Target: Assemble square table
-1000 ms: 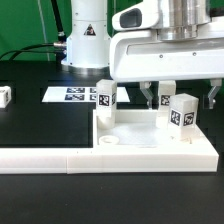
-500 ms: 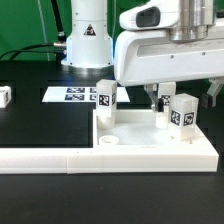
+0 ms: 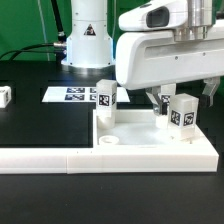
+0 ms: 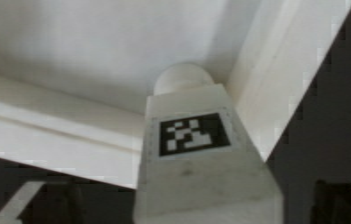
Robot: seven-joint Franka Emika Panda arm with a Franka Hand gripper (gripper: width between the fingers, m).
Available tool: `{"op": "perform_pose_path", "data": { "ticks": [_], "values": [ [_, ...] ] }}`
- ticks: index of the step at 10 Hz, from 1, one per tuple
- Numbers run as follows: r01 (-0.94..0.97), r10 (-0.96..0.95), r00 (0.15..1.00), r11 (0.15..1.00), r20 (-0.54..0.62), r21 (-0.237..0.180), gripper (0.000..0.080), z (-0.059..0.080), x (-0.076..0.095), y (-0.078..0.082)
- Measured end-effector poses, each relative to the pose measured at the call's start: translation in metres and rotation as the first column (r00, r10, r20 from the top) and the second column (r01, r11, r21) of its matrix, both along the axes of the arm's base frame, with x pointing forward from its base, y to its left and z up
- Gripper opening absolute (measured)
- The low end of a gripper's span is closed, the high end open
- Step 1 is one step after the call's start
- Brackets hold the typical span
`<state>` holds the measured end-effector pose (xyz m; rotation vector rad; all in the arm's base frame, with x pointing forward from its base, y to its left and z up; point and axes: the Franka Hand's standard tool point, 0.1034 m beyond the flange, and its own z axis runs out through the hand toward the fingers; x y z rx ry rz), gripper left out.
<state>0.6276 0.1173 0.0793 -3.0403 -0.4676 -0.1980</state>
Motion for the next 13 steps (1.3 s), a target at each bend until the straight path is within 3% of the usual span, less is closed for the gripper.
{"op": "perform_pose_path", "data": {
  "ticks": [1,2,3,5,8,11,13],
  "values": [
    [0.0,0.0,1.0,1.0,0.0,0.0,0.0556,0.0,0.0,-0.0001],
    [0.011,-0.011,1.0,1.0,-0.001,0.001,0.0346,-0.0001,0.0,-0.0001],
    [0.037,-0.037,0.999,0.999,-0.003,0.004,0.0288,-0.0001,0.0,-0.0002],
    [0.09,-0.09,0.996,0.996,-0.008,0.011,0.0288,-0.0001,0.0001,-0.0005],
    [0.408,-0.407,0.913,0.91,-0.035,0.073,0.0288,-0.0002,0.0002,-0.0051],
    [0.687,-0.682,0.726,0.721,-0.084,0.087,0.029,-0.0006,-0.0006,-0.0067],
    [0.857,-0.847,0.516,0.509,-0.126,0.085,0.029,-0.0013,-0.0019,-0.0064]
  ]
}}
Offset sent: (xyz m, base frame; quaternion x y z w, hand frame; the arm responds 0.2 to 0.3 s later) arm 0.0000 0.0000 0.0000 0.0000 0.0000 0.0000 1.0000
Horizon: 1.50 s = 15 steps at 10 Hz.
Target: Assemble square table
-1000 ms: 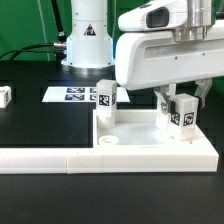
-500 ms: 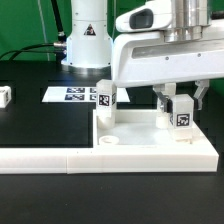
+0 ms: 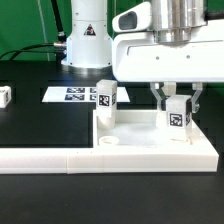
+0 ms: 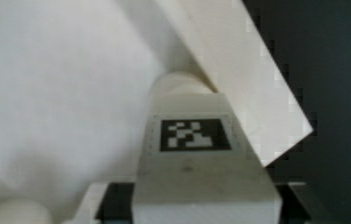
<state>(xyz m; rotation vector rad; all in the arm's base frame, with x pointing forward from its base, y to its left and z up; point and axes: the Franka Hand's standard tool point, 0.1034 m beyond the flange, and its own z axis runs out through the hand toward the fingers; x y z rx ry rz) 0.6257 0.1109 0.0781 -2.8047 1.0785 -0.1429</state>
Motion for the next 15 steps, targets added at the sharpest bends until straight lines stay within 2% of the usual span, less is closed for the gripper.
{"op": "perform_pose_path", "data": {
  "ticks": [3,5,7,8,10,12,15],
  "values": [
    [0.286,-0.285,0.958,0.957,-0.039,0.037,0.029,0.0,-0.001,-0.001],
    [0.314,-0.313,0.949,0.948,-0.045,0.041,0.029,-0.001,-0.002,0.0],
    [0.207,-0.206,0.978,0.978,-0.038,0.027,0.0546,-0.001,-0.002,0.001],
    [0.158,-0.157,0.987,0.987,-0.039,0.023,0.0617,0.0,-0.002,0.002],
    [-0.073,0.073,0.997,0.997,-0.018,-0.01,0.0643,0.0,-0.001,0.003],
    [-0.229,0.229,0.973,0.973,-0.017,-0.026,0.0648,-0.001,0.0,0.003],
    [-0.464,0.462,0.886,0.882,-0.042,-0.079,0.0649,0.002,0.001,0.01]
  ]
}}
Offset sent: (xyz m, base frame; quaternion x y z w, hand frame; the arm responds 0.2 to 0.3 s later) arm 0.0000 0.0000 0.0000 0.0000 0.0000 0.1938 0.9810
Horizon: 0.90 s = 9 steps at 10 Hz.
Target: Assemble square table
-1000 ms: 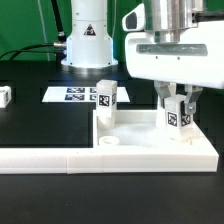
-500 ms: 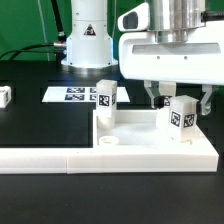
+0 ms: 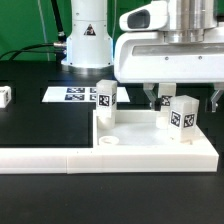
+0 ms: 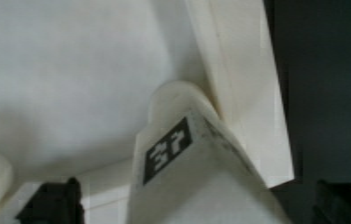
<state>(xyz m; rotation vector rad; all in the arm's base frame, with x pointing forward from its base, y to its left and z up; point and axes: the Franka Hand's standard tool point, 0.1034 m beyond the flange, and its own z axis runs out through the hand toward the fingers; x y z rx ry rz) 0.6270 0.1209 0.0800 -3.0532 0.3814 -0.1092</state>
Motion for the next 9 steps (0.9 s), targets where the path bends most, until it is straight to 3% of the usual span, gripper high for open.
{"op": "perform_pose_path", "data": {
  "ticks": [3,9],
  "values": [
    [-0.189,0.189,0.982,0.982,0.009,-0.03,0.0649,0.0001,0.0001,0.0021],
    [-0.539,0.541,0.841,0.84,0.014,-0.066,0.0649,-0.0004,0.0008,-0.0017]
  ]
}}
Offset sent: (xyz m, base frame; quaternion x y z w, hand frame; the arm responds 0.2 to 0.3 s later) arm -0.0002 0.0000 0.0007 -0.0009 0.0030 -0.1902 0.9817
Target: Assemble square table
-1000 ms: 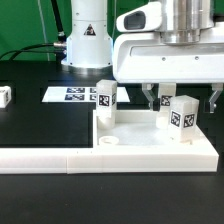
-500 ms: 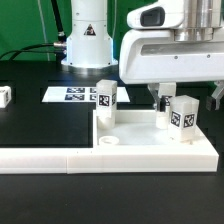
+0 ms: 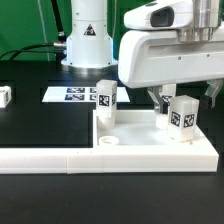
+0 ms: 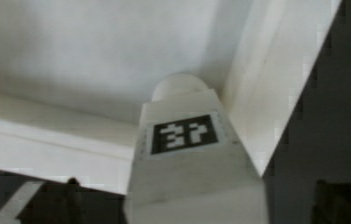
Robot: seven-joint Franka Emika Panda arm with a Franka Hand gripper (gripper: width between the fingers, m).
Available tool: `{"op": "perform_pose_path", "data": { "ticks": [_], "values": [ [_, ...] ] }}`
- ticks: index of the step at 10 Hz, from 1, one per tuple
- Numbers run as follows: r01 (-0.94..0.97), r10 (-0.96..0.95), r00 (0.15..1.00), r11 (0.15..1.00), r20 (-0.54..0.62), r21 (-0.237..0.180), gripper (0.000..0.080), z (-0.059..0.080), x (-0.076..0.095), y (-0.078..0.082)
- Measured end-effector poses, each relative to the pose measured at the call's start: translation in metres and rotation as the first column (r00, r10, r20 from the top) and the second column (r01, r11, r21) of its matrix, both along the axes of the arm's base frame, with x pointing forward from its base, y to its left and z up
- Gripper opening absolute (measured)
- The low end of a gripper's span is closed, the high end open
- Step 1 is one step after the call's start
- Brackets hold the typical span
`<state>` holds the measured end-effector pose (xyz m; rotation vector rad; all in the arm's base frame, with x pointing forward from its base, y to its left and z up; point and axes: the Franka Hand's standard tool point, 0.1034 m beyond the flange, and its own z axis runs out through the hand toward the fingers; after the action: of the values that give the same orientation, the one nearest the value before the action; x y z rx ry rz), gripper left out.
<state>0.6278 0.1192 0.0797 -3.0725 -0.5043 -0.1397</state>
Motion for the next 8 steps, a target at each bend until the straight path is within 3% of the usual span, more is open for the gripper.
{"op": "perform_pose_path", "data": {
  "ticks": [2,4,6,8],
  "values": [
    [0.011,-0.011,1.0,1.0,0.0,0.001,0.0634,0.0,0.0,-0.0002],
    [0.051,-0.051,0.999,0.999,-0.002,0.004,0.0285,0.0,0.0,-0.0002],
    [0.074,-0.074,0.997,0.997,-0.003,0.007,0.029,0.0,0.0,0.0],
    [0.285,-0.284,0.959,0.958,-0.015,0.023,0.029,0.0,0.0001,-0.0006]
  ]
}}
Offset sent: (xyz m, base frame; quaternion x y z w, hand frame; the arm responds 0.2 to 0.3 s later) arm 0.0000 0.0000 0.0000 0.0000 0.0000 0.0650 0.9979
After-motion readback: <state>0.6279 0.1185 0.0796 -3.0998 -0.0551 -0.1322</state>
